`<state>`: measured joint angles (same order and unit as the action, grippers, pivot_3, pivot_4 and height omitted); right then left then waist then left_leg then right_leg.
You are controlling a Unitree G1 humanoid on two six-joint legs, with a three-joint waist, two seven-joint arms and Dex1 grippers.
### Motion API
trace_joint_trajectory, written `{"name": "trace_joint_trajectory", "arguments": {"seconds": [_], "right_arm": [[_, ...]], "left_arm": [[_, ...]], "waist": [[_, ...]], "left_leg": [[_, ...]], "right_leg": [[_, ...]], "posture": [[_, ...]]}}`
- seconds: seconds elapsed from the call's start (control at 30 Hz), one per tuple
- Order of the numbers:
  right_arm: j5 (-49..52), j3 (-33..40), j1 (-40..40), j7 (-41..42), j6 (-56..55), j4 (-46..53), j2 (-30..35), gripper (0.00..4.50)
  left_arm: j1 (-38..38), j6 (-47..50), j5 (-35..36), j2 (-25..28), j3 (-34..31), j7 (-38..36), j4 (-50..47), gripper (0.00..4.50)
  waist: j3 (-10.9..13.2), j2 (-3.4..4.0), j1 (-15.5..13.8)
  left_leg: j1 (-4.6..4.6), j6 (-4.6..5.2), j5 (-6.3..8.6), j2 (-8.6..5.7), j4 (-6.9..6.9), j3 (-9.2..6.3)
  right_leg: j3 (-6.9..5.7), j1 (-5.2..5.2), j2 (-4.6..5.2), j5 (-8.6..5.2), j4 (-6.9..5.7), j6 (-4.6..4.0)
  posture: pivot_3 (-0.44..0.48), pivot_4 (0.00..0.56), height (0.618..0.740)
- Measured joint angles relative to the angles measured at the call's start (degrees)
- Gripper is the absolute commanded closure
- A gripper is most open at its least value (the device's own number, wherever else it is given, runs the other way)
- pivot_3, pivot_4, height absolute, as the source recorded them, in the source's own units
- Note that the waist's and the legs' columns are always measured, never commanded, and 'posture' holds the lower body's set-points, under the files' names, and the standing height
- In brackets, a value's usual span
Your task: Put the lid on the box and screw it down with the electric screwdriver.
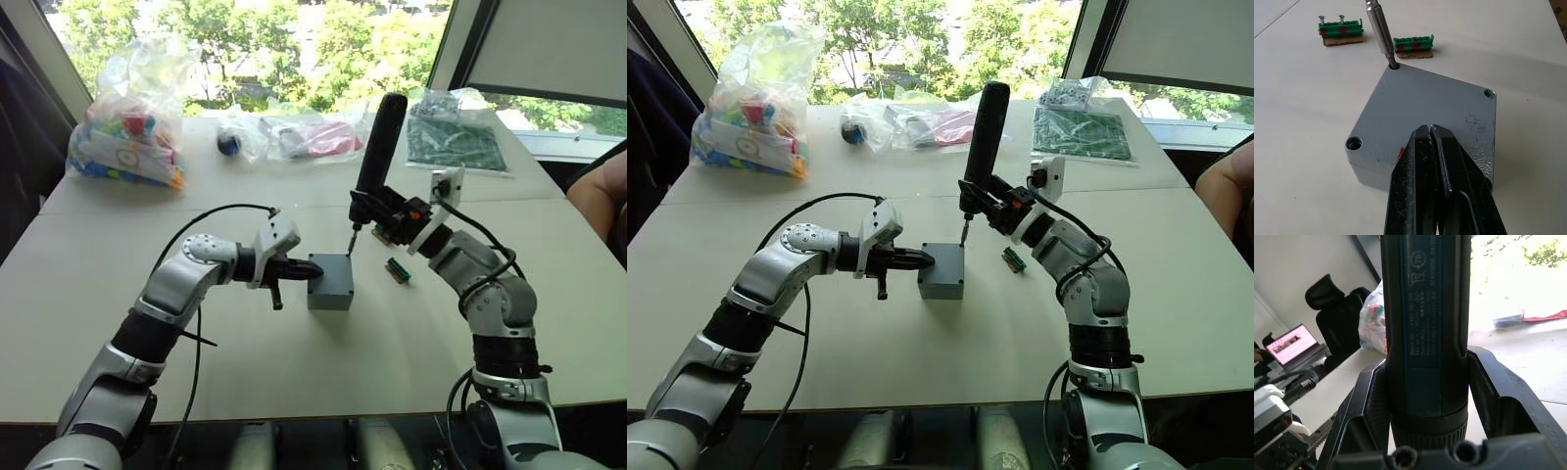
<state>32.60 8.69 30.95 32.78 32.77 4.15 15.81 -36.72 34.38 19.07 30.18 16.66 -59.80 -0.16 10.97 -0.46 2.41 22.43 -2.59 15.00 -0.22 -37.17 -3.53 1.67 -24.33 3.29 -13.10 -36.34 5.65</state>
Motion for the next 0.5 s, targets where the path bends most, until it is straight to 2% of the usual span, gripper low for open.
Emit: {"name": "trace_joint_trajectory", "arguments": {"seconds": [0.27,0.5], "right_arm": [[-1.48,-1.62,-0.86,-0.31,-2.79,0.54,0.08,2.60],[-5.48,-5.57,-6.33,0.26,-7.66,7.55,1.87,2.60]], "left_arm": [[0.58,-1.18,-1.09,-0.07,0.13,0.06,-0.60,4.50],[1.89,-1.16,-1.12,-0.03,0.09,0.12,-1.91,4.50]], "waist": [[-0.01,-0.01,-0.04],[-0.11,-0.04,-0.04]], "left_leg": [[-0.02,0.00,0.00,0.00,-0.01,-0.01],[-0.12,0.00,0.00,0.00,0.00,-0.01]], "right_leg": [[0.00,0.04,0.00,0.00,0.00,0.00],[0.00,0.16,0.00,-0.01,0.01,0.00]], "posture": [[0.000,0.150,0.740],[0.000,0.150,0.740]]}}
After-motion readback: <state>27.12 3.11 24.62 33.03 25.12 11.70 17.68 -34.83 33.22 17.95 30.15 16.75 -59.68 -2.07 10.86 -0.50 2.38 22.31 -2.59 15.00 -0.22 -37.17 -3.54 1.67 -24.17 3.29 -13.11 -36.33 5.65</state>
